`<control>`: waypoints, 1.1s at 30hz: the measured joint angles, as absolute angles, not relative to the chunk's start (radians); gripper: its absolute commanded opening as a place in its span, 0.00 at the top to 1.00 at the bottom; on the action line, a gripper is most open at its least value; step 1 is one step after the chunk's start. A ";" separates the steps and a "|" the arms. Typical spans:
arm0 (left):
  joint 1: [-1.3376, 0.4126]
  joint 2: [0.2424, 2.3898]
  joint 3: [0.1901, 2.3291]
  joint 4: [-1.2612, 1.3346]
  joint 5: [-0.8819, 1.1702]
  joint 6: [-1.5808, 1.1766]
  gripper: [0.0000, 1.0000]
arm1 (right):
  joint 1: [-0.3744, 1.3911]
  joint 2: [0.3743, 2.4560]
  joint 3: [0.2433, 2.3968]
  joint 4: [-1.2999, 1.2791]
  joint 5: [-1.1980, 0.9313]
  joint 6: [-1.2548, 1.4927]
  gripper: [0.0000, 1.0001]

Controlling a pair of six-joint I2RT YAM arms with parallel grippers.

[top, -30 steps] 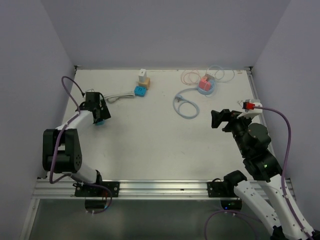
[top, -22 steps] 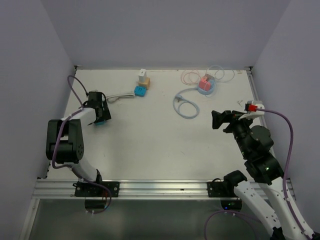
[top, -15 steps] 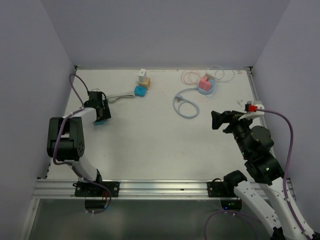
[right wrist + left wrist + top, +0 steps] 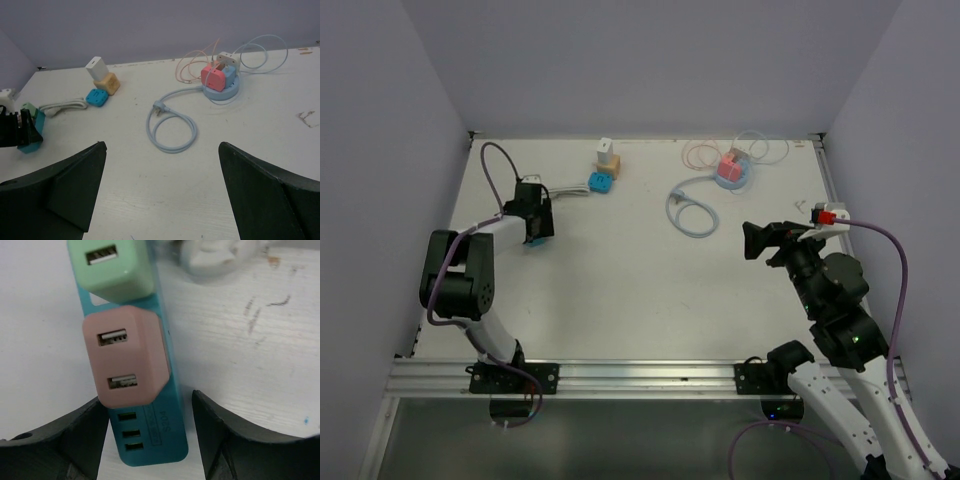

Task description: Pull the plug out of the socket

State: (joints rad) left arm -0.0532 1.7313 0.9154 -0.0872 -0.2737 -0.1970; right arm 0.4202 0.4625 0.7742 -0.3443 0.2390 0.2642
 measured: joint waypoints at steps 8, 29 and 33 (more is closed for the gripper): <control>-0.120 1.734 0.916 -0.091 -0.306 -0.226 0.39 | 0.420 0.461 0.774 -0.344 0.239 0.265 0.01; -0.126 1.756 0.946 -0.149 -0.397 -0.479 0.61 | 0.421 0.462 0.774 -0.344 0.225 0.264 0.01; -0.128 1.756 0.946 -0.151 -0.398 -0.481 0.77 | 0.421 0.462 0.774 -0.344 0.220 0.265 0.01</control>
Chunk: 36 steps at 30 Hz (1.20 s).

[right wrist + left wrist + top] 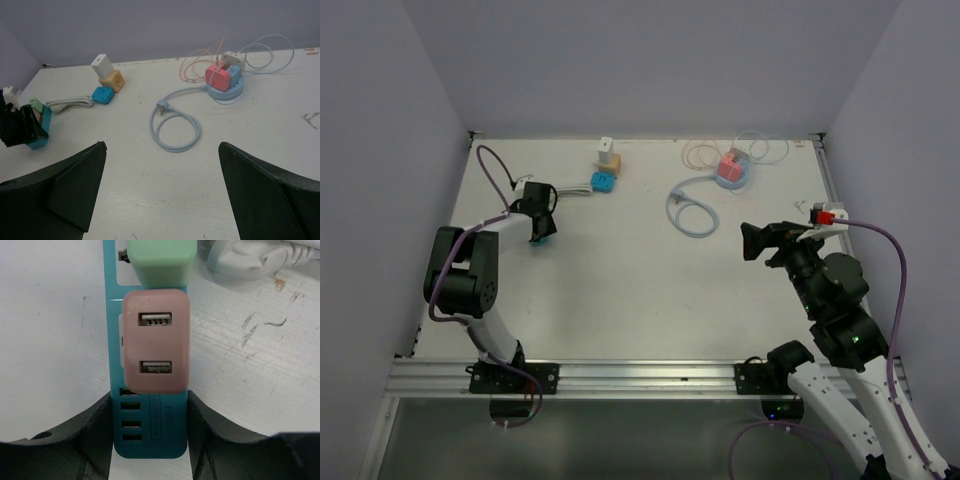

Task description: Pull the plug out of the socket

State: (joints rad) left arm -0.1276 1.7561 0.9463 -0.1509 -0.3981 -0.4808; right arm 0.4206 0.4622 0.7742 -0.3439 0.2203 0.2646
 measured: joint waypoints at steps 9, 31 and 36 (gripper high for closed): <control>-0.221 1.716 0.944 -0.247 -0.415 -0.480 1.00 | 0.421 0.484 0.774 -0.343 0.192 0.268 0.01; -0.829 1.542 0.770 -0.144 -0.142 -0.292 1.00 | 0.440 0.961 0.770 -0.220 -0.123 0.338 0.01; -0.863 1.490 0.685 -0.049 -0.101 -0.268 1.00 | 0.498 1.079 0.755 -0.167 -0.123 0.352 0.01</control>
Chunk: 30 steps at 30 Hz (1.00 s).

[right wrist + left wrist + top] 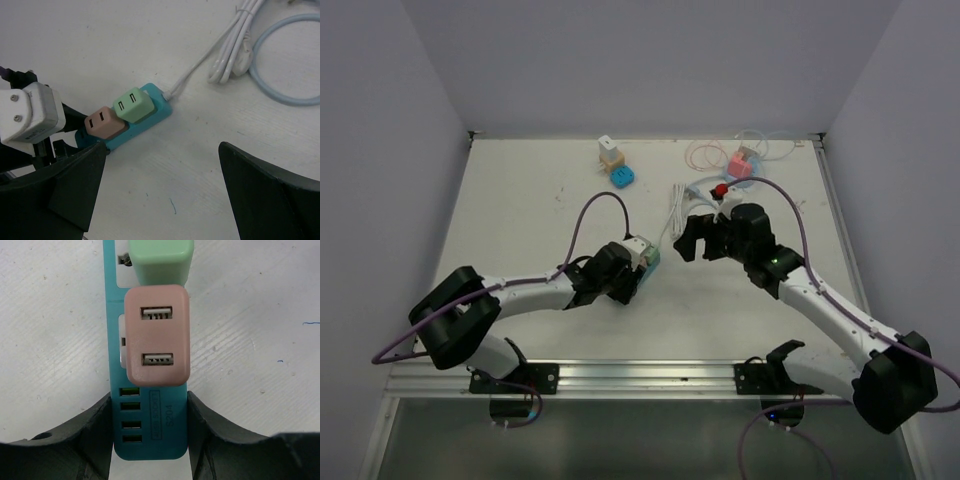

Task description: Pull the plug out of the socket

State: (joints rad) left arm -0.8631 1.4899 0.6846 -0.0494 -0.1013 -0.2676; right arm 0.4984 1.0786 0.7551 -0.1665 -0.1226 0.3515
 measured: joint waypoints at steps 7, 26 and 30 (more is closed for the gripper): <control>-0.865 1.444 0.628 0.031 -0.062 -0.245 1.00 | 0.590 1.201 0.741 -0.089 -0.104 0.357 0.09; -0.867 1.382 0.607 0.066 0.068 -0.232 1.00 | 0.642 1.342 0.740 0.087 -0.090 0.317 0.27; -0.867 1.382 0.608 0.065 0.074 -0.233 1.00 | 0.655 1.351 0.740 0.102 -0.096 0.309 0.27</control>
